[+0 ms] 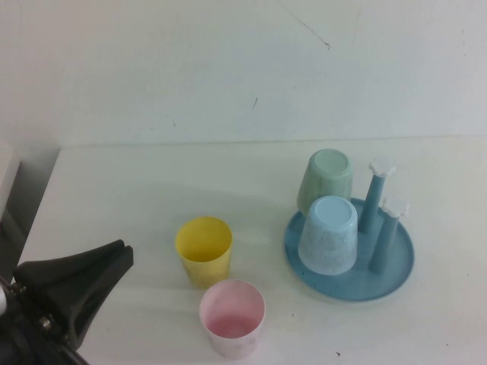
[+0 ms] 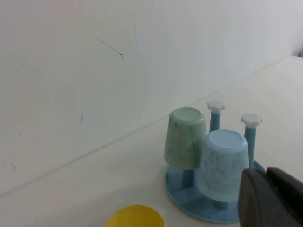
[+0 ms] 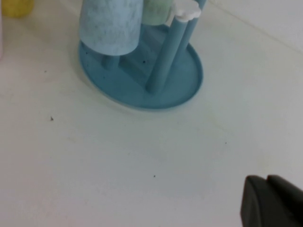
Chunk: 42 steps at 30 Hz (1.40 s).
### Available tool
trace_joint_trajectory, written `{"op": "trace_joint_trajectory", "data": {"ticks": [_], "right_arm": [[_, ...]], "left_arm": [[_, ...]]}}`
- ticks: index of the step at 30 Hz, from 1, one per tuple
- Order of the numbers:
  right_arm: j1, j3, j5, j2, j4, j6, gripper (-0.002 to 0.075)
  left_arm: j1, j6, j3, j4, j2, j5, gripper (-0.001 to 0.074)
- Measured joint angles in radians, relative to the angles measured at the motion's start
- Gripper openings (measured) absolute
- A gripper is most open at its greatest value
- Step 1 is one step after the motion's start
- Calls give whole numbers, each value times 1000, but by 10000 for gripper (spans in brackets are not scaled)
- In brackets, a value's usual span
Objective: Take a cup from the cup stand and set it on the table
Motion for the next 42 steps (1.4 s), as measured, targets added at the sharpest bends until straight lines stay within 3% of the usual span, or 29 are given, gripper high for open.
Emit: {"op": "trace_joint_trajectory", "data": {"ticks": [20,24,28,36,42], "right_arm": [[0,13,60,-2,6,2,-1],[0,13,62,-2,6,2,-1],[0,13,62,-2,6,2,-1],[0,13,62,-2,8,2,-1],[0,13,62,-2,8,2,-1]], "left_arm": [[0,0,9,0,-10,89,-1],[16,0,20,88,-56,72,-1],[93,0,66,152,-127,-9,-1],[356,-7,217,186,-312,-48,-1],[472,-133,343,218,-446,-50,-1]]}}
